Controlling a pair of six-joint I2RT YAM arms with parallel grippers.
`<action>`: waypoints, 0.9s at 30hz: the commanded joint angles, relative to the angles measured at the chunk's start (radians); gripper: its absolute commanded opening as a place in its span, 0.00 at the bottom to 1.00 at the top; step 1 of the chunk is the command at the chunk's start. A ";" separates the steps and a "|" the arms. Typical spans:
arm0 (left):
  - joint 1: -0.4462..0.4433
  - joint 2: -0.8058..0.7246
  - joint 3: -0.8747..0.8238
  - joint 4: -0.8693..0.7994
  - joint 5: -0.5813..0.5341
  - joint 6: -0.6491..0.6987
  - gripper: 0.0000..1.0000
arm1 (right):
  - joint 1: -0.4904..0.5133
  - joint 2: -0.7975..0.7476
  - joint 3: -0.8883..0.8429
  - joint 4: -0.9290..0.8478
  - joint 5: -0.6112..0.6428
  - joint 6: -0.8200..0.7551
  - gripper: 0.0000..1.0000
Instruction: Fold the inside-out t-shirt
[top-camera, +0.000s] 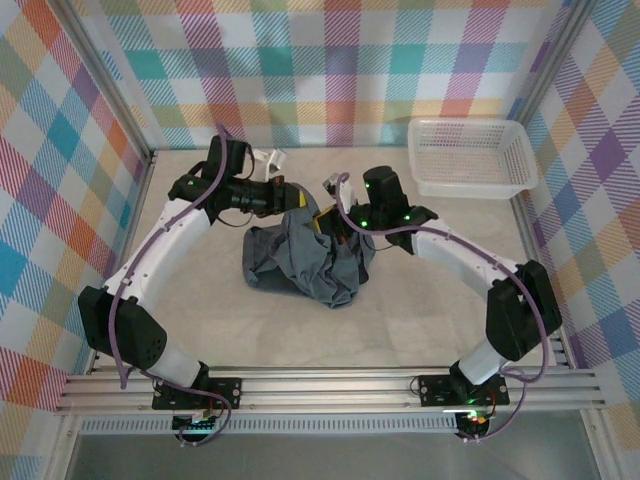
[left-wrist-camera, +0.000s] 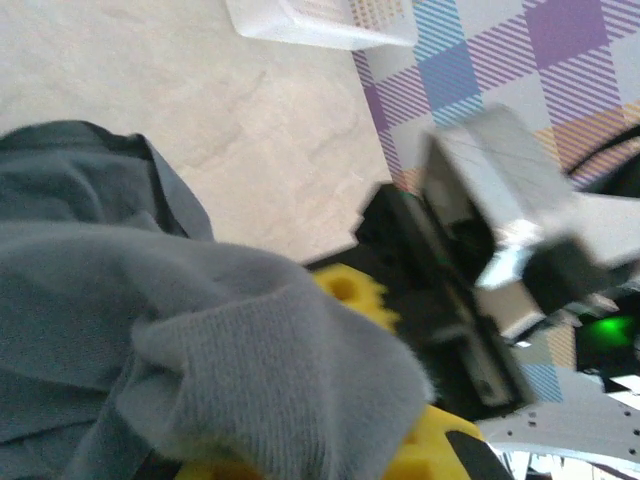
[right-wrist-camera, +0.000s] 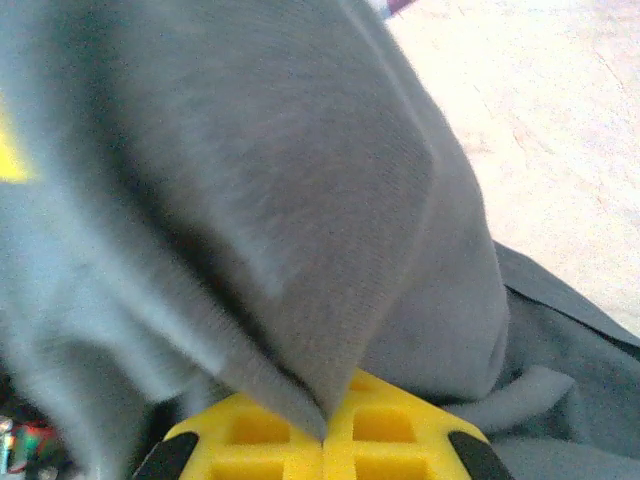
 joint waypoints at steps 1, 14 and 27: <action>0.051 0.029 -0.001 0.023 -0.051 0.083 0.00 | 0.004 -0.128 -0.028 0.061 -0.123 0.094 0.00; 0.064 -0.167 -0.113 -0.043 -0.255 0.086 0.44 | -0.001 -0.137 -0.014 0.051 0.016 0.308 0.00; -0.224 -0.119 -0.346 0.019 -0.789 0.264 0.58 | -0.004 -0.104 0.033 -0.012 -0.053 0.283 0.00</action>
